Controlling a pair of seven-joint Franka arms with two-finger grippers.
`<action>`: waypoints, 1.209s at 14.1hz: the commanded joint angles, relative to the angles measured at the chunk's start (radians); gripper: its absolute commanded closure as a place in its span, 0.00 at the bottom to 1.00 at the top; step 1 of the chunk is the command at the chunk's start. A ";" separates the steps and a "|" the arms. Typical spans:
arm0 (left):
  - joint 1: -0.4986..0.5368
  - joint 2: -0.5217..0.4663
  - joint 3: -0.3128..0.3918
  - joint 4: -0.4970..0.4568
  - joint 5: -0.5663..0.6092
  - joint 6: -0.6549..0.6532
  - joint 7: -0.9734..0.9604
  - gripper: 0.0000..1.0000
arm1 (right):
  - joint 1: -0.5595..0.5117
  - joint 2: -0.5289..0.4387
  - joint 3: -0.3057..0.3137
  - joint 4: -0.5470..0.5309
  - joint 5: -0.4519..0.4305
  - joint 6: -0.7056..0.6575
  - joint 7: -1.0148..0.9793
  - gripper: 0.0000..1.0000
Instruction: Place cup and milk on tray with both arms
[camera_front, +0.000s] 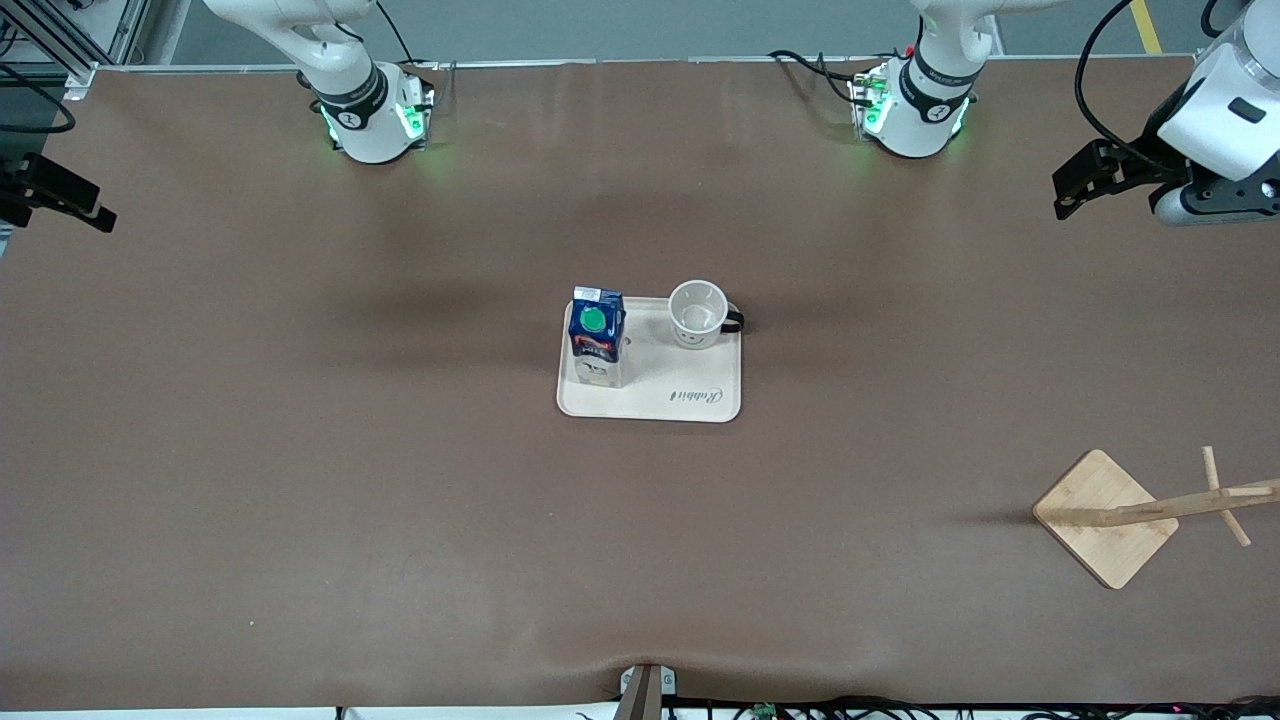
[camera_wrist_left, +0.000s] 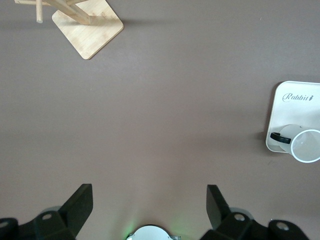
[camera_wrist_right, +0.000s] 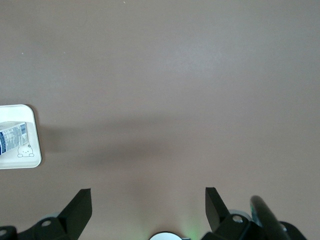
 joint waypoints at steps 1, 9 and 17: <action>0.002 -0.012 -0.002 -0.003 -0.003 0.001 -0.004 0.00 | -0.011 0.030 0.016 0.051 -0.025 -0.016 -0.017 0.00; 0.000 -0.006 0.005 0.011 -0.010 0.003 -0.003 0.00 | 0.028 0.032 0.019 0.046 -0.099 -0.024 -0.010 0.00; 0.000 0.023 0.002 0.047 -0.007 0.001 0.004 0.00 | 0.026 0.032 0.016 0.045 -0.091 -0.024 -0.013 0.00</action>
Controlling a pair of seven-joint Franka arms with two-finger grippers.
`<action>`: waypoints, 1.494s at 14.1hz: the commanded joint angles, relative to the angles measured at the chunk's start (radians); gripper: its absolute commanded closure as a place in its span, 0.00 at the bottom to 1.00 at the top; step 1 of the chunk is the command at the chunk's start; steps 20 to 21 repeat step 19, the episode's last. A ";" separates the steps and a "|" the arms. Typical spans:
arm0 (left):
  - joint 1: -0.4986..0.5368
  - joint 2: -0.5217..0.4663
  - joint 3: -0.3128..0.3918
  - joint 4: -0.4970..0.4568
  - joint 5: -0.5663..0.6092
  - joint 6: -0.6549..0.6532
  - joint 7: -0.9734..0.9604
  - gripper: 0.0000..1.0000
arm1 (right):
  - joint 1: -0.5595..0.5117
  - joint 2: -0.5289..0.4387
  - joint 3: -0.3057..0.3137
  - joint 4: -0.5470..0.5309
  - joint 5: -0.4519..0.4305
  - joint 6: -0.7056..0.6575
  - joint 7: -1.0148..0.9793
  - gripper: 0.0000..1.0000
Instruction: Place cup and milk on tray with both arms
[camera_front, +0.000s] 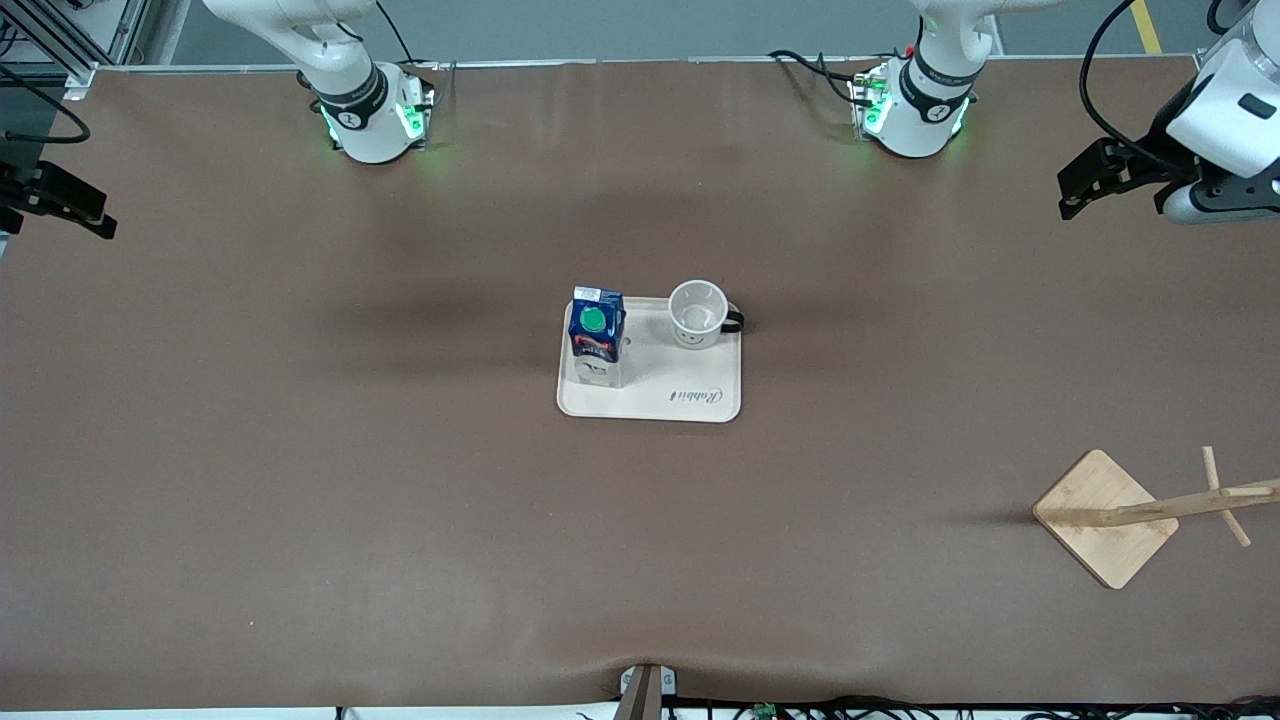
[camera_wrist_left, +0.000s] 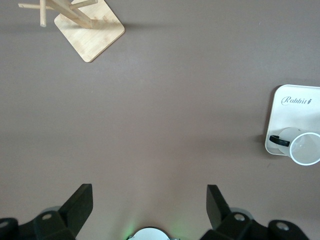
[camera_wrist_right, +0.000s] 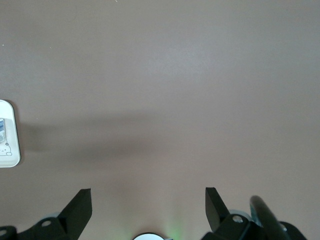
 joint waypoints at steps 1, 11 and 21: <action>-0.001 0.019 -0.001 0.032 -0.006 -0.001 0.000 0.00 | -0.005 0.011 0.001 0.024 -0.011 -0.016 -0.004 0.00; -0.001 0.019 -0.001 0.031 -0.010 -0.003 0.000 0.00 | -0.005 0.011 0.001 0.024 -0.011 -0.016 -0.004 0.00; -0.002 0.019 -0.003 0.031 -0.013 -0.003 -0.004 0.00 | 0.014 0.010 0.002 0.030 -0.010 -0.013 -0.004 0.00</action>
